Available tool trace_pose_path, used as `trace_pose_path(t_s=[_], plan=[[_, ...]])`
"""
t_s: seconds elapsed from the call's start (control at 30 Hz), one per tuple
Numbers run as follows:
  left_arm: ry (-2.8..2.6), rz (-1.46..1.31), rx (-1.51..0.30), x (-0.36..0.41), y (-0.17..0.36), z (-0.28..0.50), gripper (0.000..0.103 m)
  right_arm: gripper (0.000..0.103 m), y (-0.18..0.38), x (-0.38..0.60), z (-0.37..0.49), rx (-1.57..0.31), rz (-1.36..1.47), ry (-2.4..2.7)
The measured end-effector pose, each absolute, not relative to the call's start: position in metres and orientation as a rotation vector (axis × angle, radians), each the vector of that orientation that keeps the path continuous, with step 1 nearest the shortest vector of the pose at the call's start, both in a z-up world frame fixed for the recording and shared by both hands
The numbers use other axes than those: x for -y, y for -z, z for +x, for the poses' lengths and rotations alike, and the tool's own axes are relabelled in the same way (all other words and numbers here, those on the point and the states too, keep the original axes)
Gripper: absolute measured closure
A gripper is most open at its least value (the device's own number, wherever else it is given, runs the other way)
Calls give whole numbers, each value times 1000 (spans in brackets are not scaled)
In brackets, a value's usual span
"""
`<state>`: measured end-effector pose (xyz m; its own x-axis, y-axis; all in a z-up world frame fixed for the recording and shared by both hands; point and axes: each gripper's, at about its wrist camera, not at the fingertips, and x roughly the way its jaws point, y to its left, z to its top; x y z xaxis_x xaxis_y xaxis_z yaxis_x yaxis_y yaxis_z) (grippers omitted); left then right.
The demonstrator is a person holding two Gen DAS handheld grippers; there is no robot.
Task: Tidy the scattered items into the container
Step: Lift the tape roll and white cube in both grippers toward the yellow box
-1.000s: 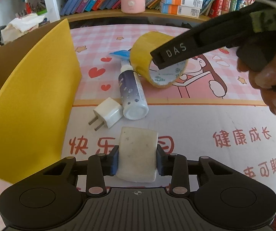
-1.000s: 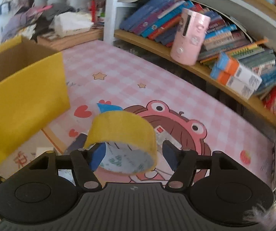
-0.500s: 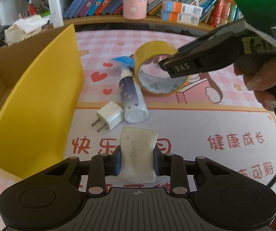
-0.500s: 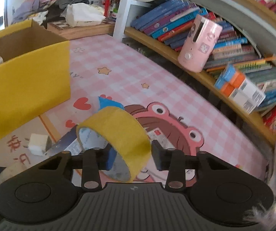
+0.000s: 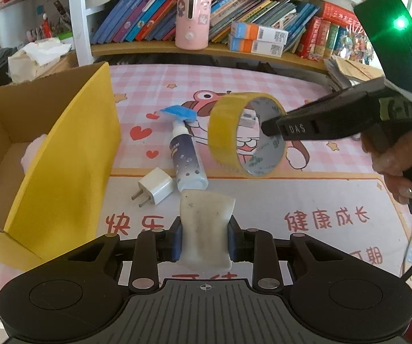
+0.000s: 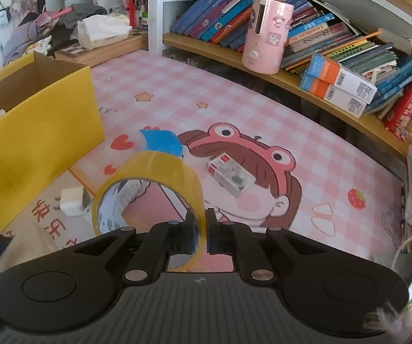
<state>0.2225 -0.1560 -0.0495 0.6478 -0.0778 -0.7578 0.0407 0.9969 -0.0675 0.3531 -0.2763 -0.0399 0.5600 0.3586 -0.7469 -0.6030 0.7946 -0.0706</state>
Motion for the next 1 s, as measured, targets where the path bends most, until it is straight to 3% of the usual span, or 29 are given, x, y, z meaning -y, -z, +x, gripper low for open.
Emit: trace_pose_path(t_s=[0.53,1.0], plan=[[141,-12,-807,163,32,181,76,97,29,302,287,-833,-216,-514],[209,23,-767,125,16,125,76,97,21,296,207,-846,-133,-392]])
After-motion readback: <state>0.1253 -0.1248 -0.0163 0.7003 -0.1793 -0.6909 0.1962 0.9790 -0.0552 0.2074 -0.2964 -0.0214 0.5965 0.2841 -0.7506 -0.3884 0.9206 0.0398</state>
